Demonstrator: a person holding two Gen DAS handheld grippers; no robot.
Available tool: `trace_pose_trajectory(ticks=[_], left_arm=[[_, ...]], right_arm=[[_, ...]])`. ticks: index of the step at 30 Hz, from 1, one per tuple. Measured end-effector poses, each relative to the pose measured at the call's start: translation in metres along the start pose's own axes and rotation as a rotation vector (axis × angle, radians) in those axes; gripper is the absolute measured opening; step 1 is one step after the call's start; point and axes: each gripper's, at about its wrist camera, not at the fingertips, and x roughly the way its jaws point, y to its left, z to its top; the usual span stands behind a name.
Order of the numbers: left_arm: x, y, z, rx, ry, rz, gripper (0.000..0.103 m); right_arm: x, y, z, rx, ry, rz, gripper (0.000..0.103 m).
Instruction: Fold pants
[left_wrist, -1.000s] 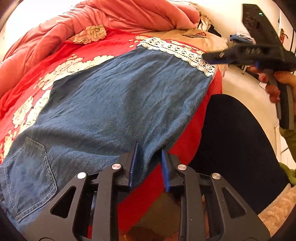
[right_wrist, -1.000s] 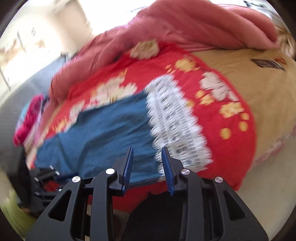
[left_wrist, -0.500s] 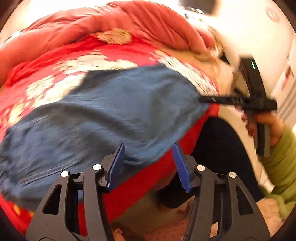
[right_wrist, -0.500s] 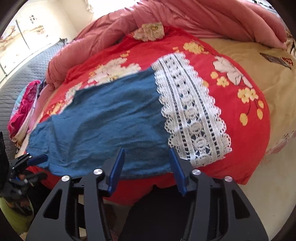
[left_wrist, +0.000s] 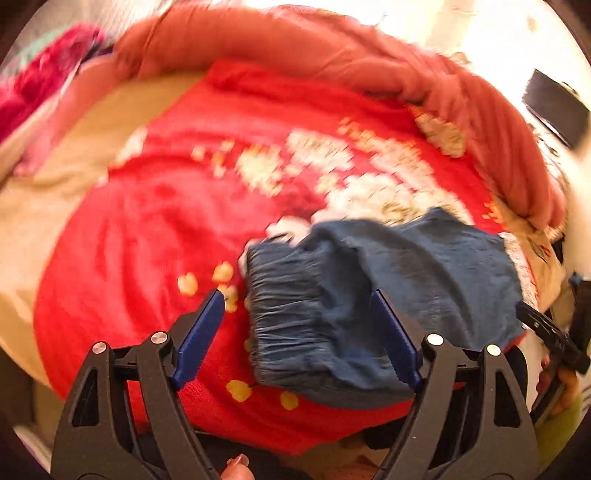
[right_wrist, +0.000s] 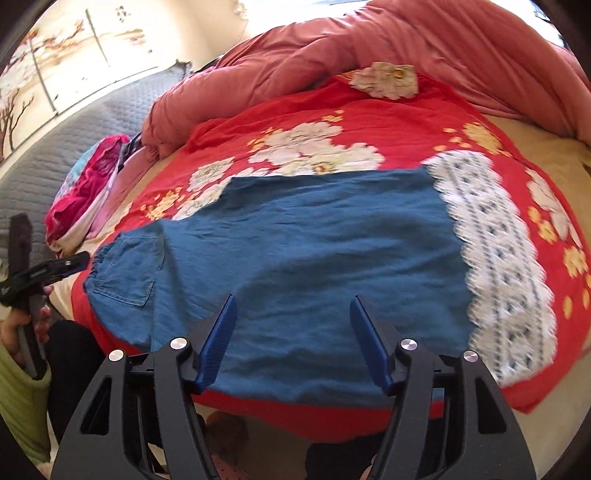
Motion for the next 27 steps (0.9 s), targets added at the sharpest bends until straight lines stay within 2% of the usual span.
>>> trace_pose_trajectory(ticks=[4, 5, 6, 8, 9, 11, 13, 15, 17, 20, 22, 27], left_arm=[[0.026, -0.003, 0.001, 0.0, 0.06, -0.052, 0.073], [0.034, -0.006, 0.001, 0.006, 0.07, -0.021, 0.06], [0.042, -0.007, 0.001, 0.012, 0.081, 0.015, 0.054], [0.039, -0.001, 0.004, -0.013, 0.052, 0.009, 0.039], [0.033, 0.006, 0.007, -0.036, 0.027, -0.014, 0.038], [0.021, 0.011, 0.009, -0.036, 0.0, -0.011, 0.036], [0.013, 0.013, 0.007, -0.023, -0.017, 0.003, 0.036], [0.023, 0.014, 0.005, -0.019, 0.026, 0.032, 0.04], [0.037, 0.022, 0.006, -0.053, 0.087, 0.053, 0.06], [0.043, 0.032, 0.006, -0.114, 0.105, 0.005, 0.063], [0.029, 0.035, 0.006, -0.136, 0.052, -0.005, 0.066], [-0.028, 0.017, 0.009, -0.087, -0.114, 0.112, 0.068]], right_arm=[[0.014, 0.012, 0.008, -0.045, 0.01, 0.0, 0.07], [0.019, 0.011, 0.008, -0.049, 0.018, -0.011, 0.07], [0.023, 0.011, 0.008, -0.051, 0.027, -0.013, 0.071], [0.036, 0.01, 0.007, -0.055, 0.057, -0.028, 0.071], [0.039, 0.011, 0.006, -0.058, 0.063, -0.031, 0.074], [0.038, 0.014, 0.008, -0.06, 0.058, -0.014, 0.074], [0.036, 0.016, 0.01, -0.064, 0.055, 0.014, 0.077], [0.042, 0.017, 0.01, -0.067, 0.067, 0.0, 0.079], [0.049, 0.017, 0.006, -0.065, 0.08, -0.012, 0.082], [0.05, 0.019, 0.004, -0.075, 0.066, -0.012, 0.085], [0.047, 0.015, 0.002, -0.053, 0.056, 0.011, 0.085], [0.027, 0.0, 0.001, 0.01, 0.008, 0.059, 0.085]])
